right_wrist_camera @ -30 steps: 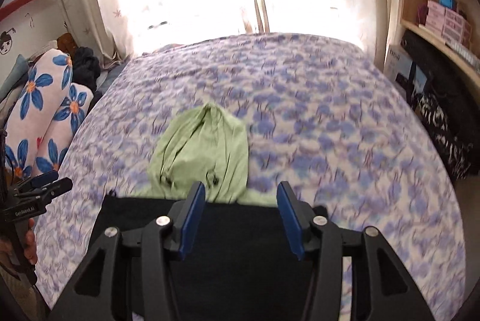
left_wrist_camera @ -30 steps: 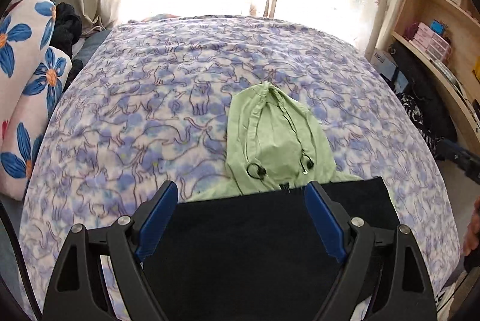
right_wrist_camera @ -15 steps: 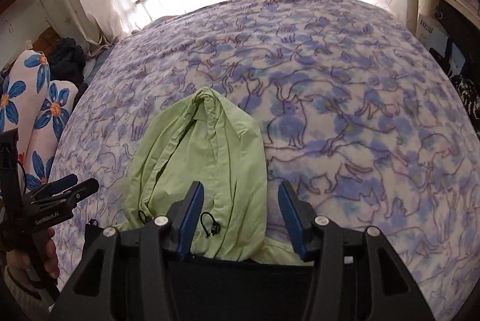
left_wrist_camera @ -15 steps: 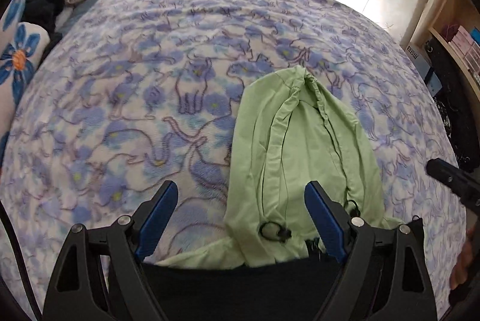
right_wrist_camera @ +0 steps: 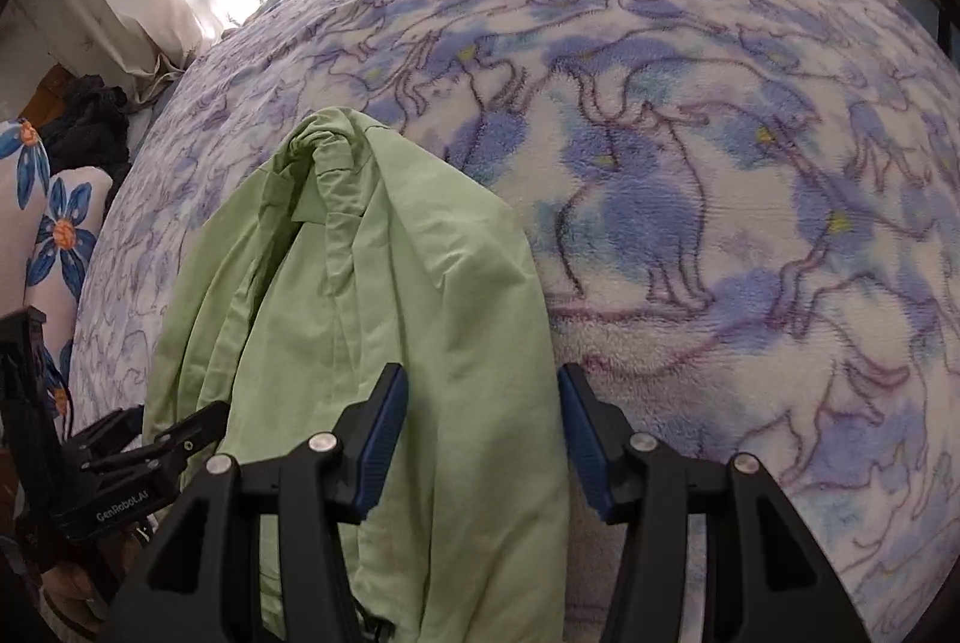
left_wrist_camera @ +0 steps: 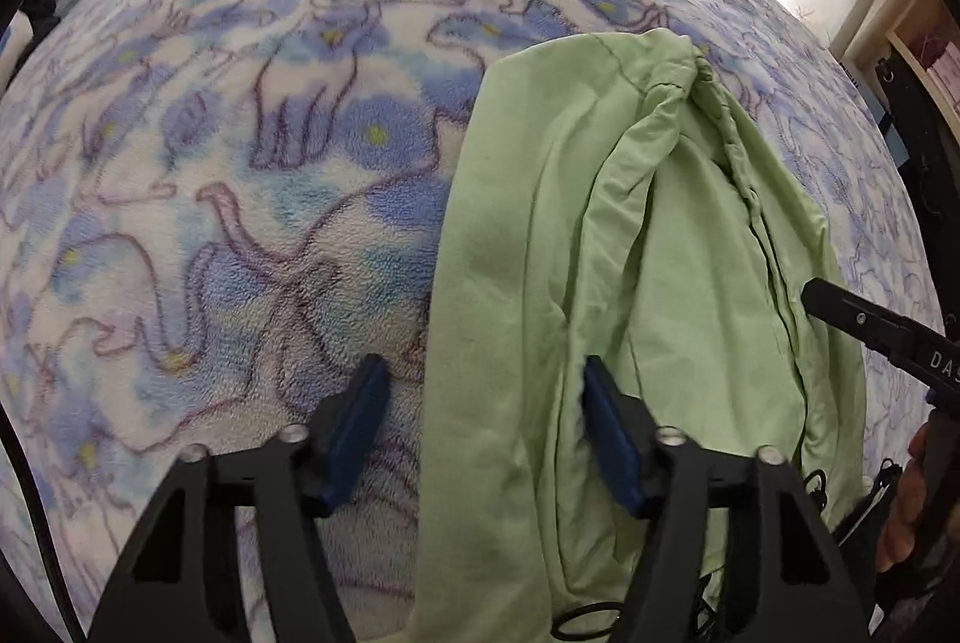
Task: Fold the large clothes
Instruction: 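Fold the held hood over the folded black body with both tools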
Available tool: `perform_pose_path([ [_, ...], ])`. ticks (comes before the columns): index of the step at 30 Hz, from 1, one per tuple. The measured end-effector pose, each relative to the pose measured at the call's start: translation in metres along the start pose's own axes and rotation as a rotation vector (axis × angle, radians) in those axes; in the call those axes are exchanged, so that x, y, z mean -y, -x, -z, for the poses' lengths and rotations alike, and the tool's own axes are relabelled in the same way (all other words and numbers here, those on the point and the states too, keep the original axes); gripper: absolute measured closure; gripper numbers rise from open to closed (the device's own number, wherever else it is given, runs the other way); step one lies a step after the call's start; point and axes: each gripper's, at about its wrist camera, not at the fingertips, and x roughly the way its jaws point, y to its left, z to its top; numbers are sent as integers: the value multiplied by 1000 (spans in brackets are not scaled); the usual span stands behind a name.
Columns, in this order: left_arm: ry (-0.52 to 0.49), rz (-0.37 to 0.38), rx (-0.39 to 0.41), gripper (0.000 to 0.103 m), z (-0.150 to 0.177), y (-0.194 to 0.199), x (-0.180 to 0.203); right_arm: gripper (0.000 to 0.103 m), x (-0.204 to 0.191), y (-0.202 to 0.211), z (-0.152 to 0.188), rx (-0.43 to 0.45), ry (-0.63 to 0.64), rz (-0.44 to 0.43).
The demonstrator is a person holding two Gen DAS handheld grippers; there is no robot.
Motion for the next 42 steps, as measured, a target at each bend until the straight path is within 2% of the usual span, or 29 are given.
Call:
perform_pose_path([
  [1,11,10,6,59,0,0,-3,71,2,-5,1,-6,-4,-4],
  [3,35,60,-2,98,-1,-1,-7,97,0,-8,2,-18,10,-6],
  [4,55,84,-7,98,-2,1,-8,97,-3,-3,5,5,27,10],
  [6,50,49,14,98,1,13,-5,98,-11,10,8,40,57,16],
  [10,-25,8,108,98,13,60,12,98,-25,66,23,164,96,-45],
  [13,-78,35,227,98,41,113,19,98,-39,131,60,317,164,-123],
  [14,-103,57,288,98,59,136,20,98,-39,153,77,375,190,-138],
  [16,-131,93,351,97,89,165,16,96,-38,181,107,444,236,-154],
  [17,-145,120,364,95,113,176,13,94,-35,195,132,460,248,-126],
  [18,-151,134,359,92,128,182,7,86,-31,201,149,446,253,-104],
  [19,-153,137,350,89,146,186,2,71,-26,203,160,425,254,-90],
  [20,-147,125,341,80,164,188,-4,62,-20,204,181,393,253,-63],
  [21,-138,121,326,76,184,189,-11,48,-15,202,193,375,251,-44],
  [22,-125,126,309,74,198,188,-18,45,-8,199,208,351,247,-20],
  [24,-81,153,247,74,227,182,-33,45,5,192,234,279,227,18],
  [26,-32,173,193,74,248,176,-46,45,19,183,257,176,161,0],
  [28,-12,165,154,74,269,173,-53,45,27,180,273,124,97,-19],
  [31,0,188,124,72,290,177,-52,45,29,186,295,104,36,-67],
  [34,1,225,124,56,301,192,-42,45,23,198,311,96,-5,-132],
  [36,-3,250,138,34,306,202,-35,45,17,205,318,94,-16,-166],
  [38,10,297,152,28,307,209,-29,44,9,206,324,82,-27,-200],
  [40,31,361,141,28,310,206,-23,44,2,200,328,59,-36,-229],
  [42,60,396,120,28,312,198,-17,44,-3,190,330,39,-48,-260],
])
